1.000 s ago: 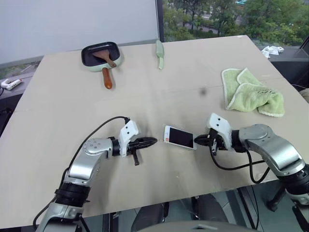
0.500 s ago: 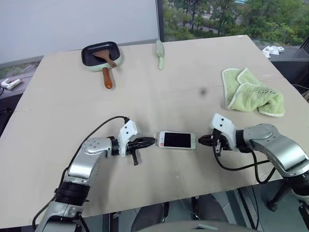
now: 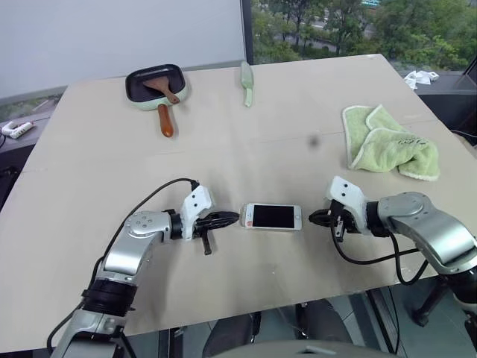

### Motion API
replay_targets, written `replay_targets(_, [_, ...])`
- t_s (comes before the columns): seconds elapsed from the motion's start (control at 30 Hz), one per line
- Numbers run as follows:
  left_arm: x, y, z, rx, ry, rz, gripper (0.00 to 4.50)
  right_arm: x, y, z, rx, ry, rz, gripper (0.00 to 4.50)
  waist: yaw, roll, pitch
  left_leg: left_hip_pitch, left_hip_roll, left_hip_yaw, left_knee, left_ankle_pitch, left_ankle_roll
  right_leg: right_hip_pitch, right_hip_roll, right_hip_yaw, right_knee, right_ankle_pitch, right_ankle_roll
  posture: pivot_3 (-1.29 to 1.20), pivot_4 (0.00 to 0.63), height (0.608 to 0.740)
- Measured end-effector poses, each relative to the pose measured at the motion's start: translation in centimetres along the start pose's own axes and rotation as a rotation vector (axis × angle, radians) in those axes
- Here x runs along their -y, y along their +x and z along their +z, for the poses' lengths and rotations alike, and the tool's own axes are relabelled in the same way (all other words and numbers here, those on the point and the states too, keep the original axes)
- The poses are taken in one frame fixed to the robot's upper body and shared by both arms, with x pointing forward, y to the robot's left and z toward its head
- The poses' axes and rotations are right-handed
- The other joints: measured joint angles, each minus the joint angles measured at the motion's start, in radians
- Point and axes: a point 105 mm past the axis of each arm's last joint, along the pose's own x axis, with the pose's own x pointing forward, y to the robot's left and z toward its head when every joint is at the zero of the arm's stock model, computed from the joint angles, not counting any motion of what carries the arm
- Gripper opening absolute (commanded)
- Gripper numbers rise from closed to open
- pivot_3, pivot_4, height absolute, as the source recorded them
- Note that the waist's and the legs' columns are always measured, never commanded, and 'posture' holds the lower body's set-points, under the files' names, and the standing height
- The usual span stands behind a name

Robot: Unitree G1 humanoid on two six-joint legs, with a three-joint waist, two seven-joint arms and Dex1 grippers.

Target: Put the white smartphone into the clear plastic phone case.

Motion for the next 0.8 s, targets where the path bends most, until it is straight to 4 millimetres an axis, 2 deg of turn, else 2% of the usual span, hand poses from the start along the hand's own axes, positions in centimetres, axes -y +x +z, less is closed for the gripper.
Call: replay_targets(0.8, [0.10, -0.62, -0.30, -0.012, 0.017, 0.015, 0.00, -0.10, 0.25, 0.16, 0.010, 0.004, 0.001, 0.03, -0.016, 0.000, 0.000, 0.000, 0.000, 0.000, 0.000, 0.000, 0.000, 0.000, 0.000, 0.000, 0.000, 0.000, 0.000, 0.00, 0.150, 0.740])
